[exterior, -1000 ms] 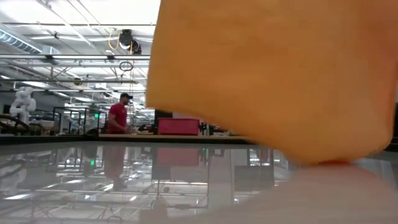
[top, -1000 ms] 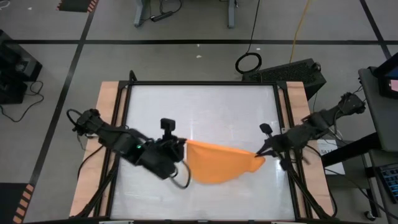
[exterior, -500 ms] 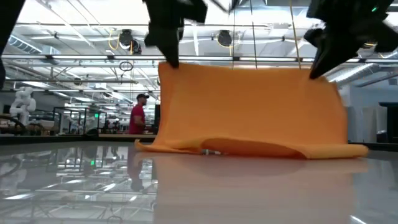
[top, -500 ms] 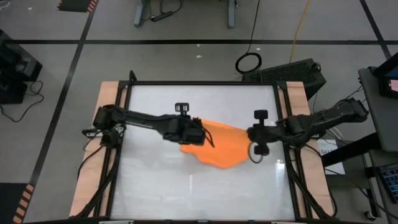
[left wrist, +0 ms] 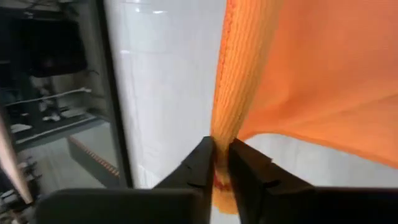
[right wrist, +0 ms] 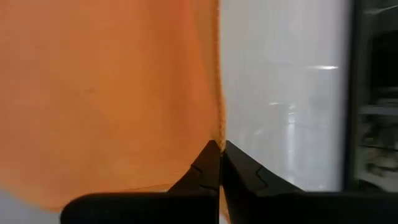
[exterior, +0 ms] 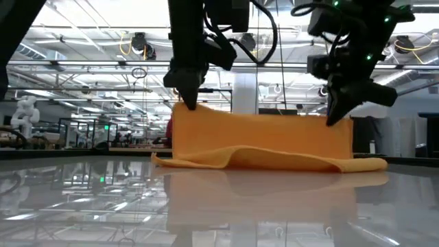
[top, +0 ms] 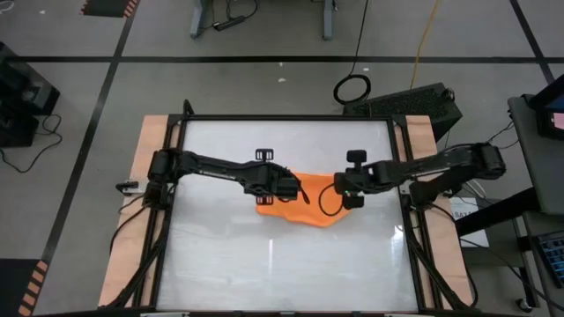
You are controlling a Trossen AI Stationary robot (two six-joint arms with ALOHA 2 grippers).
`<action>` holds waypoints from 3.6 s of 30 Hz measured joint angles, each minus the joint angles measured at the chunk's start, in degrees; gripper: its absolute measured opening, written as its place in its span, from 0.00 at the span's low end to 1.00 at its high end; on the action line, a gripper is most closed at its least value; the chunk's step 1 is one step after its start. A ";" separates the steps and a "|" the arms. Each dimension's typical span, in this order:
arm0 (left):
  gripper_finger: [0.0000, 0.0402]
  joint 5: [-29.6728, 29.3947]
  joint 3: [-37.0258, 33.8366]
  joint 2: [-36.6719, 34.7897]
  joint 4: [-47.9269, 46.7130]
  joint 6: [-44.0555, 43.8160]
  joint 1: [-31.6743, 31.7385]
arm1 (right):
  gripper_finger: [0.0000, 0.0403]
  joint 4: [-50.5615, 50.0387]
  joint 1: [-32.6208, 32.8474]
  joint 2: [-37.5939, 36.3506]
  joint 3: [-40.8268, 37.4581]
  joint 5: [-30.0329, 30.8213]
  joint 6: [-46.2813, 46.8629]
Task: Roll towel
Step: Fold the orange towel
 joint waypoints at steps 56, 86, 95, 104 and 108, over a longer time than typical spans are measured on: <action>0.02 6.86 -21.17 0.03 20.29 4.44 -10.57 | 0.38 32.16 16.72 -2.85 -7.79 -11.32 13.52; 0.00 8.41 -19.66 -16.75 18.46 1.29 -10.78 | 0.40 60.80 23.59 29.85 -4.92 15.65 9.93; 0.00 8.20 -18.19 -18.11 15.46 0.21 -11.93 | 0.21 52.42 24.71 30.57 -4.52 23.92 19.49; 0.00 5.98 -18.10 -25.14 13.20 -2.95 -13.95 | 0.08 40.50 24.57 30.49 -4.46 27.92 30.98; 0.00 5.77 -18.10 -26.08 10.36 -5.65 -15.00 | 0.08 36.77 24.57 29.94 -4.48 28.31 33.82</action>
